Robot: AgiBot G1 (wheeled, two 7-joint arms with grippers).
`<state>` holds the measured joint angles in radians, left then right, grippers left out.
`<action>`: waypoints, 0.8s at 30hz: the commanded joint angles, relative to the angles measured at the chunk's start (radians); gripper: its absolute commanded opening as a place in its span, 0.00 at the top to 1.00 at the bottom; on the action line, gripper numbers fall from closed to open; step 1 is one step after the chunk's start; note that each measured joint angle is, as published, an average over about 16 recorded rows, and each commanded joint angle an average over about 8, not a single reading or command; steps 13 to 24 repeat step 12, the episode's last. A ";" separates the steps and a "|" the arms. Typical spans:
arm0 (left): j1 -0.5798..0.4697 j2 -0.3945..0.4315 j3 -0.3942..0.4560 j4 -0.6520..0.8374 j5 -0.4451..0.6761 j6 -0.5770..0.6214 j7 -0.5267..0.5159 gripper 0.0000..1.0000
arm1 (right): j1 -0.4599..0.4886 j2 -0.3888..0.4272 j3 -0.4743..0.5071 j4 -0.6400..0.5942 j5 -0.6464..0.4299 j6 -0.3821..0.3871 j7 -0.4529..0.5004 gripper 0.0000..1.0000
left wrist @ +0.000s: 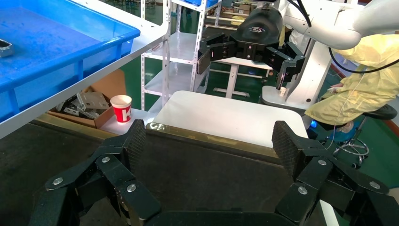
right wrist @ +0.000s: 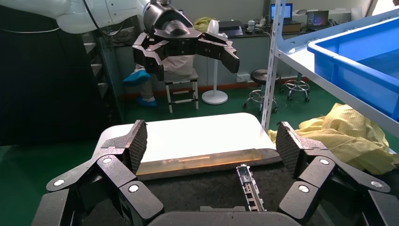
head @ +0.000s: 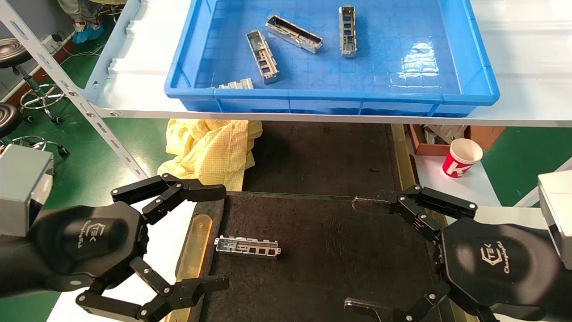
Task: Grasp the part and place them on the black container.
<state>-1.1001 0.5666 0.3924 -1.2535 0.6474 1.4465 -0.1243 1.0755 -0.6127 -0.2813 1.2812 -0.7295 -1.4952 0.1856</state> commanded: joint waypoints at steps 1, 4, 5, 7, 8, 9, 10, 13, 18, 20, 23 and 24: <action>0.000 0.000 0.000 0.000 0.000 0.000 0.000 0.00 | 0.000 0.000 0.000 0.000 0.000 0.000 0.000 0.00; 0.000 0.000 0.000 0.000 0.000 0.000 0.000 0.00 | 0.000 0.000 0.000 0.000 0.000 0.000 0.000 0.00; 0.000 0.000 0.000 0.000 0.000 0.000 0.000 0.00 | 0.000 0.000 0.000 0.000 0.000 0.000 0.000 0.00; 0.000 0.000 0.000 0.000 0.000 0.000 0.000 0.00 | 0.000 0.000 0.000 0.000 0.000 0.000 0.000 0.00; 0.000 0.000 0.000 0.000 0.000 0.000 0.000 0.00 | 0.000 0.000 0.000 0.000 0.000 0.000 0.000 0.00; 0.000 0.000 0.000 0.000 0.000 0.000 0.000 0.00 | 0.000 0.000 0.000 0.000 0.000 0.000 0.000 0.00; 0.000 0.000 0.000 0.000 0.000 0.000 0.000 0.00 | 0.000 0.000 0.000 0.000 0.000 0.000 0.000 0.00; 0.000 0.000 0.000 0.000 0.000 0.000 0.000 0.00 | 0.000 0.000 0.000 0.000 0.000 0.000 0.000 0.00; 0.000 0.000 0.000 0.000 0.000 0.000 0.000 0.00 | 0.000 0.000 0.000 0.000 0.000 0.000 0.000 0.00; 0.000 0.000 0.000 0.000 0.000 0.000 0.000 0.00 | 0.000 0.000 0.000 0.000 0.000 0.000 0.000 0.00; 0.000 0.000 0.000 0.000 0.000 0.000 0.000 0.00 | 0.000 0.000 0.000 0.000 0.000 0.000 0.000 0.00; 0.000 0.000 0.000 0.000 0.000 0.000 0.000 0.00 | 0.000 0.000 0.000 0.000 0.000 0.000 0.000 0.00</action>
